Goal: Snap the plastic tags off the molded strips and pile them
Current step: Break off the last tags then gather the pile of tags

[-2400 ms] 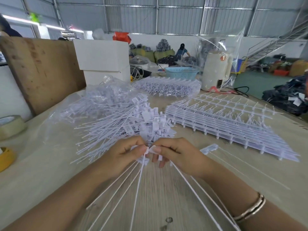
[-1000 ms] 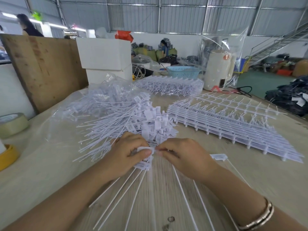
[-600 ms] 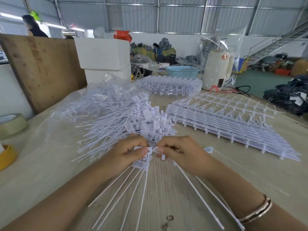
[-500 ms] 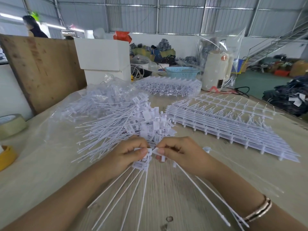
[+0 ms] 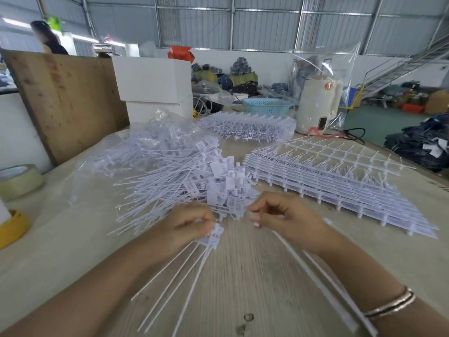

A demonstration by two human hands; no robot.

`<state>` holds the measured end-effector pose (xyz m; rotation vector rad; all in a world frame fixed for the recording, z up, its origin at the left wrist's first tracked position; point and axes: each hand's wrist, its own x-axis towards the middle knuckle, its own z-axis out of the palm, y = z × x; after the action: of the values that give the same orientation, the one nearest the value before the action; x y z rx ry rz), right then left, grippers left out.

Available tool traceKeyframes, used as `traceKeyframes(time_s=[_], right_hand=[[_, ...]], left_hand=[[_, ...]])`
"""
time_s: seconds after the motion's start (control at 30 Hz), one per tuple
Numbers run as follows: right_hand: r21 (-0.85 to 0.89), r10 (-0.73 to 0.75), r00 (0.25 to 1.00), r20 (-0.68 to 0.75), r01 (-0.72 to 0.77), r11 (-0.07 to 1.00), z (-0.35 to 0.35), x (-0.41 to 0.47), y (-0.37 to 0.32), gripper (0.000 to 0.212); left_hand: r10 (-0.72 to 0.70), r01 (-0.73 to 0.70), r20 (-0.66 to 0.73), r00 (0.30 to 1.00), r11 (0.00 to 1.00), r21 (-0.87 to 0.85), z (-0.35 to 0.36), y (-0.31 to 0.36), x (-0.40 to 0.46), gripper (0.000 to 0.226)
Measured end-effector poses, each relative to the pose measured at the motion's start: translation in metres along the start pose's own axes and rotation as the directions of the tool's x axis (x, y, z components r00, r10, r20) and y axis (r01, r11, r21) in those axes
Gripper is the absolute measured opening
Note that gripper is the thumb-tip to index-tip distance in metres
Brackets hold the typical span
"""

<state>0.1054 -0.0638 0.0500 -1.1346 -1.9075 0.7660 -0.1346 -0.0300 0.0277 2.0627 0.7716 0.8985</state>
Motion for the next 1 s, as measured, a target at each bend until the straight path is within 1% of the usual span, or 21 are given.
traceKeyframes(time_s=[0.03,0.07,0.1,0.13,0.2,0.23,0.27,0.33,0.4,0.5,0.53,0.6,0.63,0.7,0.83,1.0], right_hand=[[-0.067,-0.025,1.0,0.012,0.025,0.997,0.005,0.002,-0.001,0.005],[-0.138,-0.05,0.998,0.04,0.055,0.989,0.012,0.003,-0.002,0.005],[-0.213,-0.069,0.995,0.075,0.084,0.974,0.019,0.005,-0.004,0.011],[-0.283,-0.079,0.992,0.097,0.104,0.953,0.024,0.005,-0.005,0.016],[-0.362,-0.084,0.994,0.065,0.101,0.926,0.029,0.006,-0.007,0.024],[-0.377,-0.089,0.995,0.042,0.098,0.921,0.029,0.006,-0.008,0.028],[-0.387,-0.1,0.995,0.031,0.104,0.916,0.03,0.005,-0.009,0.03],[-0.407,-0.129,0.991,0.038,0.133,0.904,0.034,0.004,-0.011,0.034],[-0.409,-0.163,0.986,0.04,0.165,0.897,0.039,0.004,-0.014,0.034],[-0.441,-0.203,0.977,0.062,0.21,0.873,0.04,0.005,-0.018,0.034],[-0.456,-0.211,0.974,0.08,0.224,0.862,0.036,0.005,-0.018,0.036],[-0.47,-0.211,0.974,0.078,0.222,0.854,0.025,0.004,-0.017,0.037],[-0.478,-0.205,0.977,0.058,0.207,0.854,0.02,0.003,-0.016,0.034],[-0.523,-0.185,0.982,0.029,0.173,0.835,0.016,0.002,-0.013,0.027],[-0.595,-0.145,0.989,0.011,0.123,0.794,0.026,0.004,-0.009,0.026],[-0.533,-0.09,0.995,0.045,0.1,0.84,0.026,0.004,-0.006,0.022]], left_hand=[[0.041,-0.045,0.025,0.999,0.982,0.185,0.003,-0.002,0.002,0.023],[0.079,-0.089,0.041,0.996,0.939,0.332,0.006,-0.003,0.003,0.025],[0.107,-0.115,0.044,0.993,0.887,0.447,0.008,-0.005,0.004,0.027],[0.115,-0.116,0.035,0.993,0.839,0.532,0.008,-0.006,0.004,0.03],[0.12,-0.088,-0.01,0.993,0.778,0.622,0.006,-0.008,0.002,0.033],[0.125,-0.073,-0.037,0.992,0.77,0.634,0.005,-0.008,0.002,0.032],[0.132,-0.066,-0.062,0.989,0.785,0.616,0.006,-0.007,0.002,0.031],[0.144,-0.072,-0.103,0.984,0.856,0.512,0.009,-0.005,0.004,0.036],[0.135,-0.073,-0.115,0.984,0.898,0.434,0.016,-0.002,0.006,0.04],[0.113,-0.067,-0.128,0.985,0.945,0.32,0.023,0.001,0.009,0.026],[0.115,-0.073,-0.144,0.983,0.959,0.273,0.022,0.001,0.009,0.026],[0.122,-0.084,-0.159,0.98,0.97,0.227,0.018,-0.002,0.01,0.037],[0.125,-0.086,-0.163,0.979,0.969,0.231,0.016,-0.003,0.01,0.043],[0.124,-0.081,-0.164,0.979,0.965,0.248,0.014,-0.005,0.01,0.048],[0.129,-0.087,-0.135,0.982,0.954,0.286,0.016,-0.007,0.01,0.04],[0.156,-0.106,-0.11,0.982,0.925,0.364,0.01,-0.006,0.009,0.041]])
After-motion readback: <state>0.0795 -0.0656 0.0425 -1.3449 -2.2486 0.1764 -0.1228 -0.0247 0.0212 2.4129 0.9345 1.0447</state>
